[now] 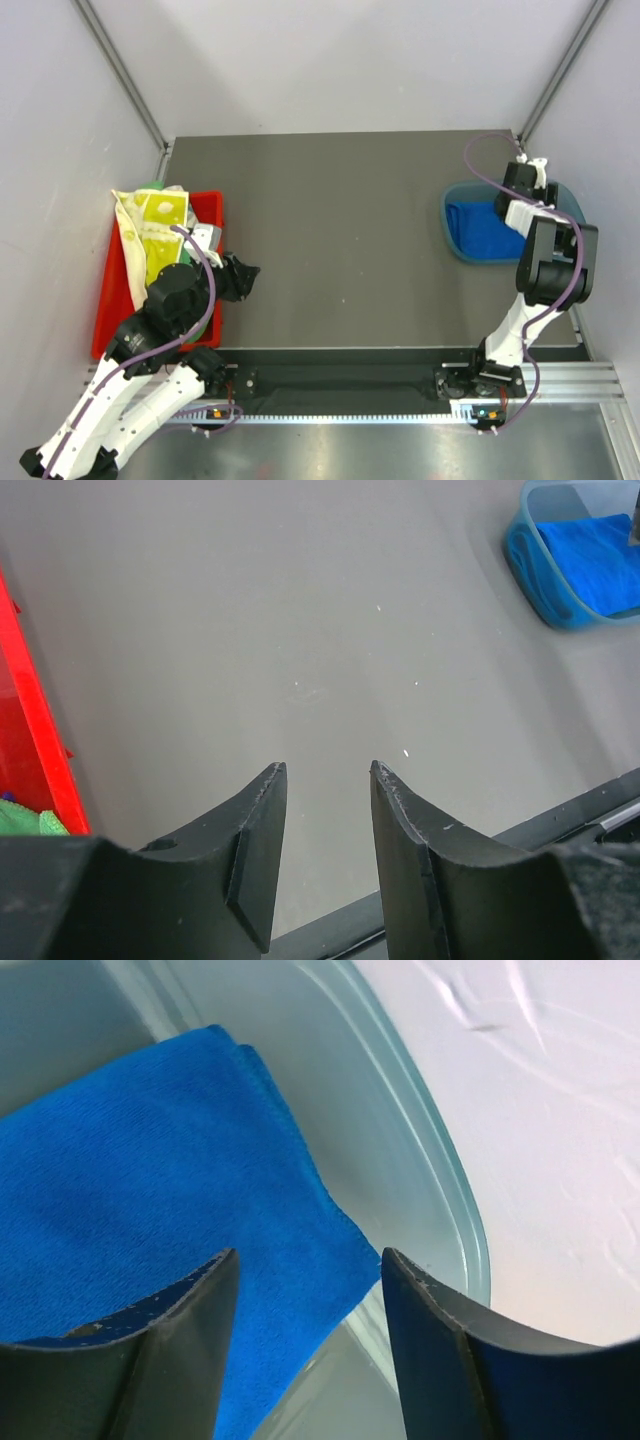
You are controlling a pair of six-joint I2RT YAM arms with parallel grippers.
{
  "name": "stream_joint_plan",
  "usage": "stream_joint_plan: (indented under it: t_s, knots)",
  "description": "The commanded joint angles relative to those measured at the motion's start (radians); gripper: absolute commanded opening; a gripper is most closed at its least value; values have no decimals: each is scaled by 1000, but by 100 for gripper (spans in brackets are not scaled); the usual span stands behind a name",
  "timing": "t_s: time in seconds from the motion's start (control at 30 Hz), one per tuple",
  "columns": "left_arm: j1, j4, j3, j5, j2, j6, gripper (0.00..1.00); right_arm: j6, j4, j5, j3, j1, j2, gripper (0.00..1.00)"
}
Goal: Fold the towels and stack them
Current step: Neatly place the folded towel into the bin, then grab crumpled towel
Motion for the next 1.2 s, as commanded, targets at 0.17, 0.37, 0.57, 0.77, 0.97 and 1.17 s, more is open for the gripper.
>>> stream_joint_plan:
  t_s: [0.17, 0.37, 0.57, 0.77, 0.97, 1.17]
  knots:
    - [-8, 41, -1, -32, 14, -12, 45, 264, -193, -49, 191, -24, -121, 63]
    - [-11, 21, 4, -93, 37, -28, 45, 447, -366, -219, 288, 71, -260, 69]
    - [-8, -31, 42, -272, 158, -71, 44, 518, -390, -388, 147, 354, -490, 71]
    - [7, -158, 194, -628, 417, -234, 55, 651, -189, -555, -155, 556, -638, 73]
    - [307, -157, 346, -577, 632, -235, 72, 661, -101, -701, -249, 636, -607, 73]
    - [596, -144, 271, -497, 746, -261, 73, 647, -100, -804, -296, 652, -652, 72]
